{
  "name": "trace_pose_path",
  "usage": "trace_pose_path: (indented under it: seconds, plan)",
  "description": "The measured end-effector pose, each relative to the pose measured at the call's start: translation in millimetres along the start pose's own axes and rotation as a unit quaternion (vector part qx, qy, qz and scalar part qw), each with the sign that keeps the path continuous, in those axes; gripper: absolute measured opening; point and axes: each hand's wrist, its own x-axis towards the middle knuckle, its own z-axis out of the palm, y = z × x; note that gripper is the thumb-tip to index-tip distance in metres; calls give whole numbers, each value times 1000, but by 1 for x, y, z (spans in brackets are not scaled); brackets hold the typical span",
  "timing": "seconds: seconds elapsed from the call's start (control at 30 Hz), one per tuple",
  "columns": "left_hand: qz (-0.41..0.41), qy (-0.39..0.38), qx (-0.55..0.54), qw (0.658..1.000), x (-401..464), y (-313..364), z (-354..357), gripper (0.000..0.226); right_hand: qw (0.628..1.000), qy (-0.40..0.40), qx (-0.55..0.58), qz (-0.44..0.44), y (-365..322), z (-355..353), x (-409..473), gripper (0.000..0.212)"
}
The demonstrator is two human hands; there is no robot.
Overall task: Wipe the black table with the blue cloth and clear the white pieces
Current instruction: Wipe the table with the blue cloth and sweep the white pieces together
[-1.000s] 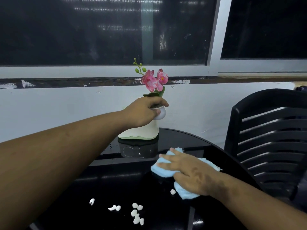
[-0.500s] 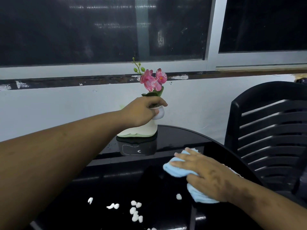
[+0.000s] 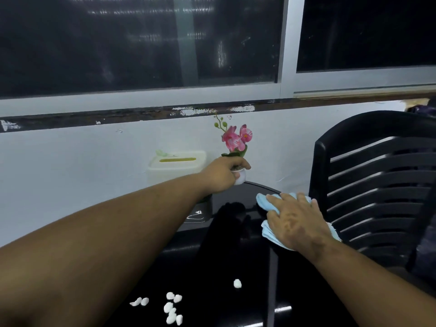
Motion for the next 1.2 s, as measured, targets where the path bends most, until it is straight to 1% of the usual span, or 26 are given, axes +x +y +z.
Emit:
trace_pose_path:
  seconds: [0.2, 0.47, 0.63, 0.77, 0.83, 0.9, 1.0, 1.07, 1.1, 1.13, 1.2]
  plan:
    - [-28, 4, -22, 999, 19, -13, 36, 37, 1000, 1, 0, 4, -2, -2, 0, 57]
    - [-16, 30, -24, 999, 20, -12, 49, 42, 1000, -1, 9, 4, -2, -4, 0, 57]
    - [-1, -3, 3, 1000, 9, -10, 43, 45, 1000, -8, 5, 10, -3, -3, 1, 57]
    - [14, -29, 4, 999, -10, -12, 27, 48, 1000, -10, 3, 7, -2, -2, 0, 57]
    - [8, -39, 13, 999, -22, -16, 16, 47, 1000, -9, 5, 8, -1, -1, 0, 57]
    - [13, -34, 34, 999, -35, -18, 3, 39, 1000, -3, 4, 5, 0, -1, 1, 56]
    - [62, 8, 82, 995, -53, -23, -24, 26, 1000, -16, -19, -16, 1, -1, -2, 60]
    - [97, 51, 133, 985, -60, -31, -46, 22, 997, -36, -46, -45, 0, 1, -2, 74]
    - [102, 69, 165, 979, -62, -36, -58, 22, 997, -39, -37, -50, -1, -1, -2, 80]
    - [93, 79, 198, 972, -63, -41, -69, 24, 998, -33, -22, -47, -2, -3, -1, 79]
    - [45, 69, 248, 965, -62, -48, -89, 31, 998, -34, 5, -59, -4, -6, -1, 67]
